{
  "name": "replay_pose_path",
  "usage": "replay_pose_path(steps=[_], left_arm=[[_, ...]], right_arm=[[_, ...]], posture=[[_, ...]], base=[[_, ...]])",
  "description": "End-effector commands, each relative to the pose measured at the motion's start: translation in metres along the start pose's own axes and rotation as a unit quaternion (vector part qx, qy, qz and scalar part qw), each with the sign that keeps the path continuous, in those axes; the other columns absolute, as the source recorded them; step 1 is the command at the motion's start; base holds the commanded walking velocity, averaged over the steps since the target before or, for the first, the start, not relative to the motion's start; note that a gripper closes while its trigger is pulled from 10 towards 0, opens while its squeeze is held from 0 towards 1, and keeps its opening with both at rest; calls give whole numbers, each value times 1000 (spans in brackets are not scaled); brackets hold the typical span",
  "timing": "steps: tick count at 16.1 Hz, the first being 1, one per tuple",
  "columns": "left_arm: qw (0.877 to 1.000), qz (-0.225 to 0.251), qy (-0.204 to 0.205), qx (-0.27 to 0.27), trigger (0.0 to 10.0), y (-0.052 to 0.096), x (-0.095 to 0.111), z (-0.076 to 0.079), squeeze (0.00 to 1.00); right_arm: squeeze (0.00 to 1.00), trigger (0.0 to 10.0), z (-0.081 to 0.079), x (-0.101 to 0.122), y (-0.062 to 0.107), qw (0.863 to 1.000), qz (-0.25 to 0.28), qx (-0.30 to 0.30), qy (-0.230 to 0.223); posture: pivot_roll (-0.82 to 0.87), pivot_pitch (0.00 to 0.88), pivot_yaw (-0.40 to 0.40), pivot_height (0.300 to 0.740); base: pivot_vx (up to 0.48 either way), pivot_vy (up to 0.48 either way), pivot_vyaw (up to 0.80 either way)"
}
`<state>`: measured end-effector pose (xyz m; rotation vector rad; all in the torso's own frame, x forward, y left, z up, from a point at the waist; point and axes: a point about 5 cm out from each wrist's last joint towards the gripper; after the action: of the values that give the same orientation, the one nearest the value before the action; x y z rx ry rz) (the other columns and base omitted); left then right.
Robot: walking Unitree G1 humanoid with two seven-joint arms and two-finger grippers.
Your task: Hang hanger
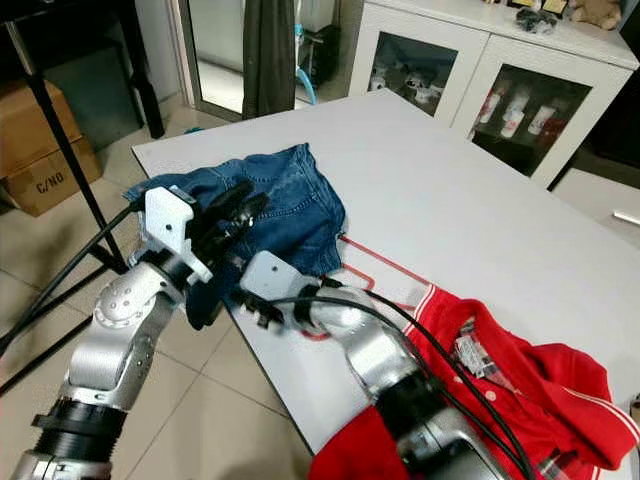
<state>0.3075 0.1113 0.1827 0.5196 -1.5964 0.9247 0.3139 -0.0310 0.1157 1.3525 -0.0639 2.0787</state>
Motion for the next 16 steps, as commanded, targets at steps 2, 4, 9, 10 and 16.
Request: replay_pose_path(steps=[2, 4, 9, 10, 16], left_arm=[[1000, -1, 1, -17, 10000, -2, 1, 7, 0], [1000, -1, 2, -20, 10000, -3, 1, 9, 0], [1000, 0, 4, -24, 10000, -5, 2, 10, 0], [1000, 1, 4, -24, 10000, -5, 2, 11, 0], [1000, 18, -1, -3, 10000, -4, 8, 4, 0]], right_arm=[[0, 10000, 18, -4, -5, 996, -38, -76, 7], [0, 10000, 25, -8, -9, 991, -68, -117, 13], [0, 10000, 41, -23, -10, 968, -129, -210, -34], [0, 10000, 44, -26, -9, 964, -139, -224, -42], [0, 10000, 58, -53, 6, 926, -212, -302, -86]], posture=[[144, 94, -84, 740], [142, 92, -84, 740], [143, 89, -84, 740], [145, 89, -85, 740], [147, 88, -89, 740]], base=[[0, 0, 0], [0, 0, 0], [0, 0, 0], [0, 0, 0], [0, 0, 0]])
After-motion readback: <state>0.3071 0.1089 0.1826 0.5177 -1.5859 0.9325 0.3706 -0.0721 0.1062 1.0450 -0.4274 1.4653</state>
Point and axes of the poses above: a point about 5 cm out from each wrist's last joint towards the gripper, its own y axis pointing back from the gripper into the wrist, its own x axis along the axis of the wrist's last joint, z = x × y, and after that the axes turned 7 degrees about y, right-handed
